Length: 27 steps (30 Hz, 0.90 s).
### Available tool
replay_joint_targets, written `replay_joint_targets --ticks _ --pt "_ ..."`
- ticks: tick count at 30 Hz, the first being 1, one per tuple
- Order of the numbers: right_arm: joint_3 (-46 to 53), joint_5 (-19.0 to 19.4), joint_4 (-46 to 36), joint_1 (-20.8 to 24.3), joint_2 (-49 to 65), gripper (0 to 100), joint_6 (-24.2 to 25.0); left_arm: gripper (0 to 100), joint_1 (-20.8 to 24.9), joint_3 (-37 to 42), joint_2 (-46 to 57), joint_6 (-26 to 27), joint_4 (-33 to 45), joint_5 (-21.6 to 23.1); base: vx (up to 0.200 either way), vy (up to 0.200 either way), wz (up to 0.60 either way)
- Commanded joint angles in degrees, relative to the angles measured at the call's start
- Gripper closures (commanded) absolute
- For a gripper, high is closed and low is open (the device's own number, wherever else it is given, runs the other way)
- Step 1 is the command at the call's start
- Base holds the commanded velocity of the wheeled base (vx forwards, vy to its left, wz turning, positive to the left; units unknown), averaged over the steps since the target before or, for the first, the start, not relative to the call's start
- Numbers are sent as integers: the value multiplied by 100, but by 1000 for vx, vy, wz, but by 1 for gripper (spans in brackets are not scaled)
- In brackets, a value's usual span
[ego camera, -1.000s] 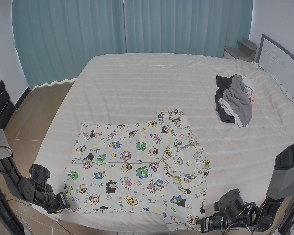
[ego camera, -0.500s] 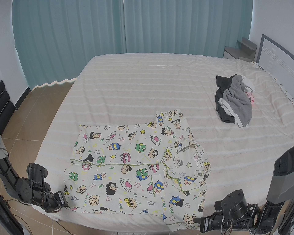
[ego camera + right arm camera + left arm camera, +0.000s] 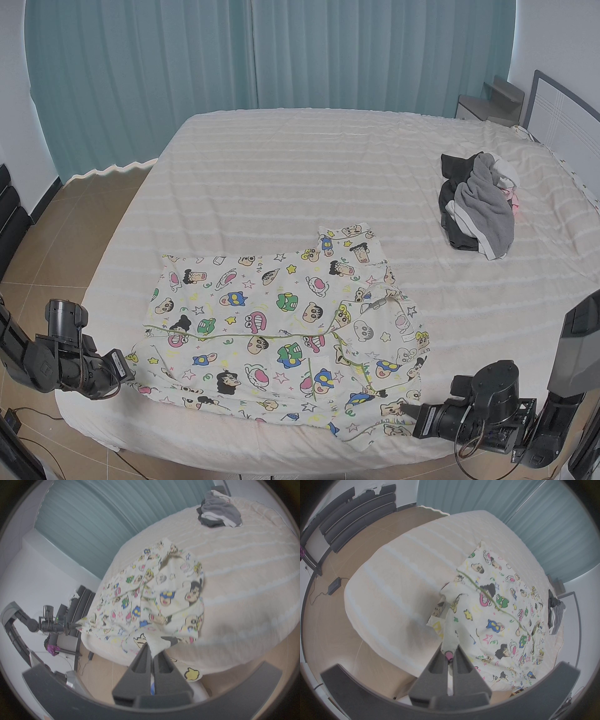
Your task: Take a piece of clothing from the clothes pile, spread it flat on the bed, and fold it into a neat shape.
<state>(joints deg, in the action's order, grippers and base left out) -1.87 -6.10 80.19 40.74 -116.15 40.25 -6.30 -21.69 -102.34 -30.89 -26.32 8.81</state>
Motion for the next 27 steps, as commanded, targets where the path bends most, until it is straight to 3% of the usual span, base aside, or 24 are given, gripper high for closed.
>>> replay_joint_targets --ticks 1,11,27 --pt "-209 -6 164 -409 -39 100 -132 100 24 -310 30 -93 -5 -11 0 0 0" --pt "-974 3 164 -919 -197 100 -290 100 103 -1004 -137 -409 13 -11 0 0 0" --pt "-2239 3 102 -1490 -900 100 -571 100 156 -2366 -1315 -787 13 -11 0 0 0"
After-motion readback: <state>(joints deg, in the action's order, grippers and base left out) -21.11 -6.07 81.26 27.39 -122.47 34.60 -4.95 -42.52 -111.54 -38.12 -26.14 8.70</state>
